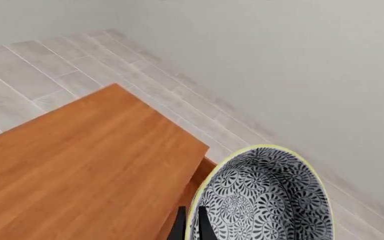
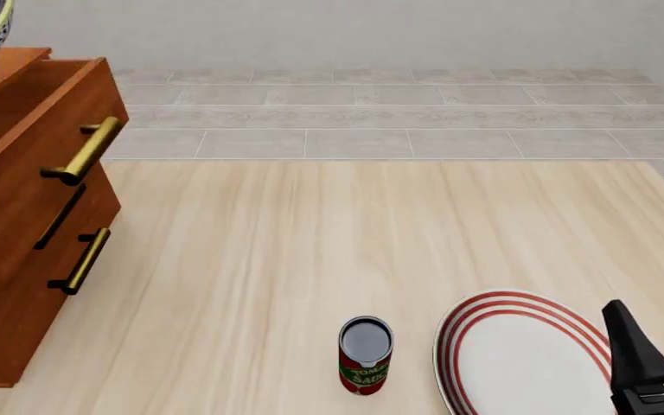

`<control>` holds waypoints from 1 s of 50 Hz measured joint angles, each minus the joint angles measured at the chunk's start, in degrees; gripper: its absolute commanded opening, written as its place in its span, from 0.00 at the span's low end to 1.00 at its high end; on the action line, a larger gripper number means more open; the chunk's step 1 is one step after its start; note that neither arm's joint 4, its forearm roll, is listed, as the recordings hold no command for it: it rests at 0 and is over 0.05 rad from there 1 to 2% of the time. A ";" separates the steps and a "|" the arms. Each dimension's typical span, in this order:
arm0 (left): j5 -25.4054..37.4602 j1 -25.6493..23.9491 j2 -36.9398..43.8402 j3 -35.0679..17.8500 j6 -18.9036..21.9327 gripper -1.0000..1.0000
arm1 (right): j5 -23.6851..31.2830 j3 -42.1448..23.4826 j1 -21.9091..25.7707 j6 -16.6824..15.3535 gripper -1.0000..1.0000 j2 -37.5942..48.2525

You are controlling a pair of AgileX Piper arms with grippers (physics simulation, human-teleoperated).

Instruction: Put the bowl on top of the cabinet.

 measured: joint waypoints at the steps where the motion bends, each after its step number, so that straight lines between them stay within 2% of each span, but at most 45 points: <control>1: -0.04 0.19 0.14 -0.03 -0.01 0.00 | -0.01 0.02 0.00 0.00 1.00 0.00; 50: -2.18 7.22 5.08 -1.56 -0.70 0.00 | -0.48 0.66 0.33 -0.42 1.00 0.01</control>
